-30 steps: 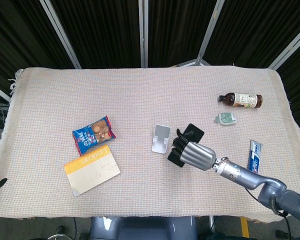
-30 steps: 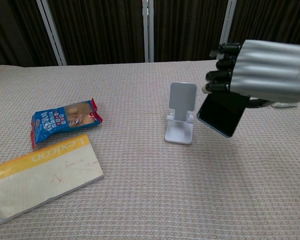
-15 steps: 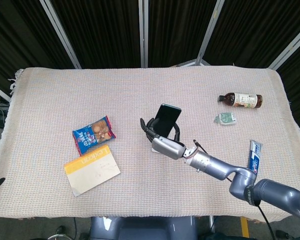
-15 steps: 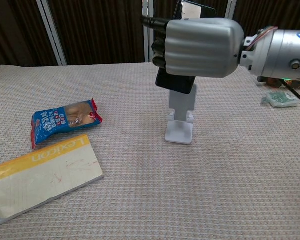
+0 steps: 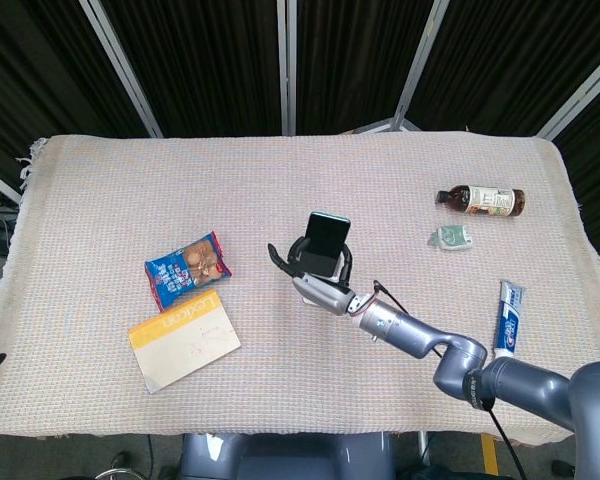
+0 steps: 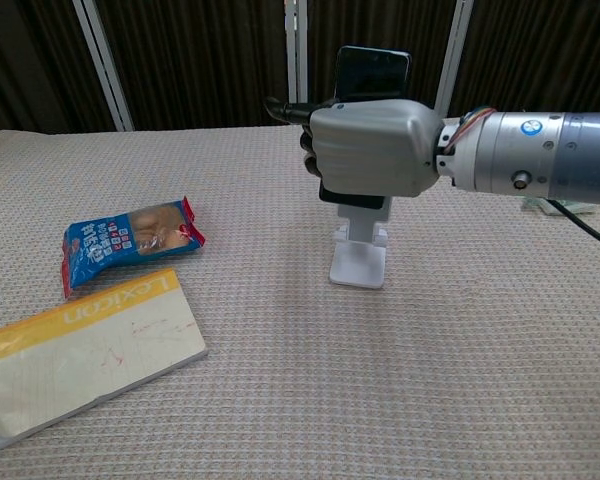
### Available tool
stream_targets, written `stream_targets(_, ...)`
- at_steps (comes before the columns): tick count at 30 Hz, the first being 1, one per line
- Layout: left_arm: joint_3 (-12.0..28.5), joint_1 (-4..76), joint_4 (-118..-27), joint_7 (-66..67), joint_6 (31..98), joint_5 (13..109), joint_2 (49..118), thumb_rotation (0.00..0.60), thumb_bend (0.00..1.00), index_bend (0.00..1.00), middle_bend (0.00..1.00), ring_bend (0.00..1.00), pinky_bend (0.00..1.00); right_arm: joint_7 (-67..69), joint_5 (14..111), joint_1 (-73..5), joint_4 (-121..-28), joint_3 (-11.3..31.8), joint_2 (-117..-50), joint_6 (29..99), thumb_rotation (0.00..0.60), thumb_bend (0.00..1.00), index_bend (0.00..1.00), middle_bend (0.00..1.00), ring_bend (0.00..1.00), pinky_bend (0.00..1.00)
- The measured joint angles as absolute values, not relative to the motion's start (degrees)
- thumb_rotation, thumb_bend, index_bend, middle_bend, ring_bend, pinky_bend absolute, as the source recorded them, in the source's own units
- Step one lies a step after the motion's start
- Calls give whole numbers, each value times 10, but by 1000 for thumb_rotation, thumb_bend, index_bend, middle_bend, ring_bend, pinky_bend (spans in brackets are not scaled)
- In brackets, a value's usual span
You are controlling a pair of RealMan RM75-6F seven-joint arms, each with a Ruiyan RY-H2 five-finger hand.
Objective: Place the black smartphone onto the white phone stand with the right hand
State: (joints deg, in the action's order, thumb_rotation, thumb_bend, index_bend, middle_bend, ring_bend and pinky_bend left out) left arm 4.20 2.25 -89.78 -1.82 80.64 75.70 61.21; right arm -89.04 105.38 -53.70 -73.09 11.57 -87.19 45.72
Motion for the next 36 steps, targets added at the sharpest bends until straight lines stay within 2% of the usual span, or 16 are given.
stream_targets(17,45,28,-895,-4,798,746,619,600,0,0,0,0,0,-909,1045,-528,-672,92,-916,475,600,123,541,553,413,84)
stream_targets(22,45,29,-894,-5,794,744,619,600,0,0,0,0,0,-922,1042,-524,-662,87,-927,481,600,122,539,550,413,3)
stream_targets(36,45,31,-891,-4,790,740,621,600,0,0,0,0,0,-913,1039,-525,-634,72,-949,490,600,118,516,514,395,0)
